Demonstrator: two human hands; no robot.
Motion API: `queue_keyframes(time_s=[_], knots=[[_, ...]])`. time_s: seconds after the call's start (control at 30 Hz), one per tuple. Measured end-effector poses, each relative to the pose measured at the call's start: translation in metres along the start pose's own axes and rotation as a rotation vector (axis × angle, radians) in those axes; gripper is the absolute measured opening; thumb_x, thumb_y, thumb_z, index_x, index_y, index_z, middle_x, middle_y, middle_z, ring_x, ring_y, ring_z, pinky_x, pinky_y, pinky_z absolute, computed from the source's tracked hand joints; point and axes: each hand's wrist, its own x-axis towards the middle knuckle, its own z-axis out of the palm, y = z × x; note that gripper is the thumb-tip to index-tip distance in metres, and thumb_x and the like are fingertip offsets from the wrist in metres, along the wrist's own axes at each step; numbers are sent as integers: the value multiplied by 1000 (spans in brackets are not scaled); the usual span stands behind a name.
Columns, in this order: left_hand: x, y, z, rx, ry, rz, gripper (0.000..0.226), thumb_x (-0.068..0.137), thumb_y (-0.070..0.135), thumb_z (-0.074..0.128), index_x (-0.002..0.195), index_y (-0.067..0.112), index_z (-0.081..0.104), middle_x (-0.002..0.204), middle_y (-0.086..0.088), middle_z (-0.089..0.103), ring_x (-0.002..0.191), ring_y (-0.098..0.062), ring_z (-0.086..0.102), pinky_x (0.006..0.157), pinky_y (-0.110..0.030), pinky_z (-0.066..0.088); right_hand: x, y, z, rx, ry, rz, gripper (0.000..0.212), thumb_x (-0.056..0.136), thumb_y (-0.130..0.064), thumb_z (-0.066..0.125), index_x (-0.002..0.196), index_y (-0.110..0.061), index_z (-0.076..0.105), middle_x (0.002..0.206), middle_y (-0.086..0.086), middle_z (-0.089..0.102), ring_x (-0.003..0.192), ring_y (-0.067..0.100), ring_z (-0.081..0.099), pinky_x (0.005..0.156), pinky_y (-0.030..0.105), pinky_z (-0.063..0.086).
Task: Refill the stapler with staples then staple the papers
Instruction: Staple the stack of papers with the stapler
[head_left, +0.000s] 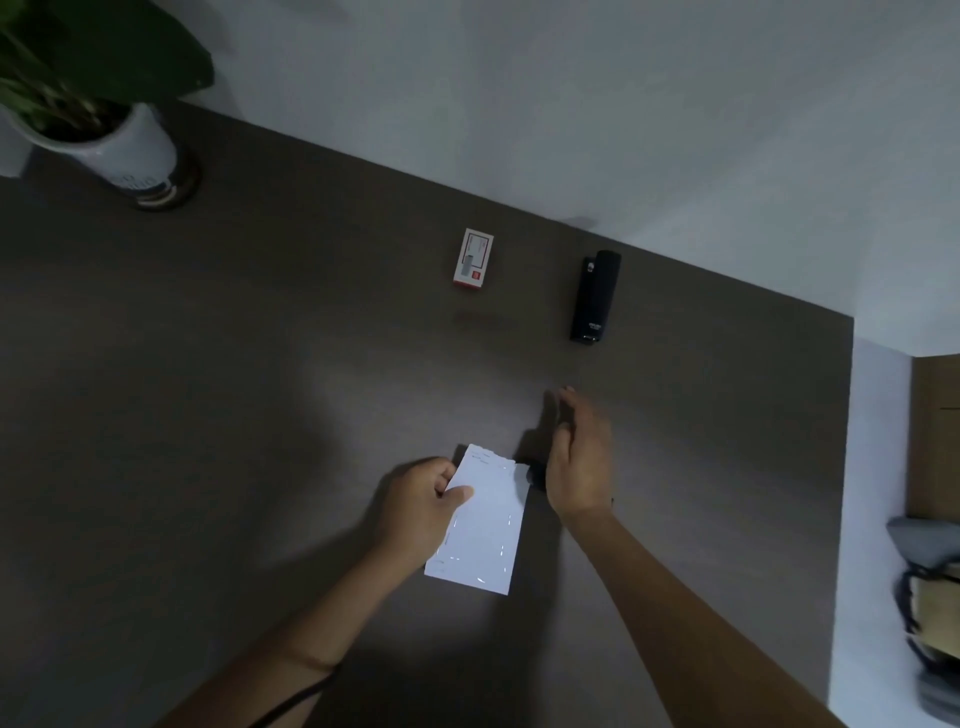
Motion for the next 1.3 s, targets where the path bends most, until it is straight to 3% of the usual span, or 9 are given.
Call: queue_keyframes(time_s=[0.17, 0.27, 0.4, 0.6, 0.73, 0.97, 1.07, 1.13, 1.3], knots=[[0, 1, -1, -18, -2, 10, 27, 90, 34, 73, 74, 14, 62, 70, -3, 70, 67, -25, 67, 57, -30, 44, 1, -5, 4, -72, -43, -74, 41, 97, -4, 45, 136, -16, 51, 146, 4, 48, 134, 22, 41, 117, 38, 33], [0, 2, -2, -16, -2, 15, 28, 89, 34, 73, 75, 12, 63, 71, -5, 71, 69, -27, 67, 61, -38, 52, 1, -5, 5, -108, -68, -90, 42, 97, -6, 45, 138, -16, 50, 148, 3, 46, 136, 21, 39, 118, 36, 30], [0, 0, -2, 4, 0, 24, 28, 90, 35, 73, 75, 14, 62, 71, -3, 70, 67, -24, 66, 59, -28, 44, 0, -10, 9, -133, -74, -96, 40, 99, -9, 45, 138, -14, 50, 149, 5, 45, 137, 22, 40, 117, 34, 29], [-1, 4, -3, 16, -1, 31, 27, 91, 34, 71, 77, 13, 63, 73, -5, 70, 68, -24, 66, 60, -34, 49, 1, -11, 14, -159, -41, -99, 39, 97, -8, 47, 136, -11, 52, 146, 8, 49, 134, 25, 42, 116, 36, 31], [-1, 3, -3, 9, 9, 22, 26, 91, 33, 72, 74, 16, 60, 72, -3, 69, 64, -21, 62, 58, -26, 42, 1, -10, 19, -206, -12, -112, 39, 95, -10, 48, 134, -13, 54, 144, 6, 50, 131, 24, 42, 113, 33, 31], [2, -1, 0, 5, 12, 22, 29, 89, 34, 73, 72, 16, 59, 70, -4, 69, 65, -24, 64, 59, -28, 45, 0, -8, 25, -260, -12, -120, 50, 91, -34, 30, 132, -17, 51, 144, 6, 48, 129, 29, 42, 109, 44, 40], [4, -5, 2, 5, 0, 16, 29, 90, 37, 72, 72, 18, 59, 69, 0, 69, 63, -20, 64, 56, -26, 42, 2, -4, 30, -384, -60, -132, 53, 84, -34, 51, 135, -23, 45, 148, 4, 42, 133, 31, 37, 110, 46, 37], [6, -6, 1, 25, -9, 23, 31, 90, 38, 72, 70, 20, 56, 66, 4, 66, 59, -16, 61, 55, -26, 41, 2, -4, 32, -423, -62, -143, 54, 83, -37, 50, 135, -24, 44, 149, 4, 40, 135, 31, 35, 111, 46, 35], [6, -5, 1, 27, -22, 30, 32, 90, 37, 71, 69, 19, 55, 65, 1, 65, 60, -21, 62, 55, -29, 41, 0, -6, 22, -173, 8, -98, 32, 92, -23, 44, 123, -27, 51, 130, -1, 55, 119, 21, 49, 105, 42, 45]])
